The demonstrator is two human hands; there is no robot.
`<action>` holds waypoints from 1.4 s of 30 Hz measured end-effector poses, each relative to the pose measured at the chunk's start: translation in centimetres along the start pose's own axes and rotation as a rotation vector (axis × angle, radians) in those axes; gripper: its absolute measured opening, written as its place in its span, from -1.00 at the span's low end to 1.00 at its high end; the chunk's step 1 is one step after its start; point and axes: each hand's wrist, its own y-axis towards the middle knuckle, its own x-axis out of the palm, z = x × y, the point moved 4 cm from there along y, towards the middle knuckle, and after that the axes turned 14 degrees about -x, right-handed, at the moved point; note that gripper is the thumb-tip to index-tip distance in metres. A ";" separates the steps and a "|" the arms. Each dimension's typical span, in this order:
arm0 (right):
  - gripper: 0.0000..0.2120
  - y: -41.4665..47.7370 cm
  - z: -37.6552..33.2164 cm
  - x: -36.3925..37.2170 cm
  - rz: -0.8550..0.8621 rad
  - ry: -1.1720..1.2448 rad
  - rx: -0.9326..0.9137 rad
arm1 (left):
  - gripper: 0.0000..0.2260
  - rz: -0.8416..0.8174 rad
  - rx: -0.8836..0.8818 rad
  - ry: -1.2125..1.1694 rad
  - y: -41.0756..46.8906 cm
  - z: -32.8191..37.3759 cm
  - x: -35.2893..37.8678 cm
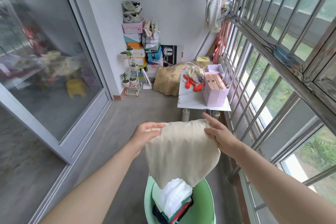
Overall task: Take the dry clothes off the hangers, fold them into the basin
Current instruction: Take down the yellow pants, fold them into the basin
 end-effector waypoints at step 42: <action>-0.50 0.1 0.2 -1.1 -0.026 -1.041 -0.065 | -0.84 0.304 0.070 0.839 0.4 0.3 0.3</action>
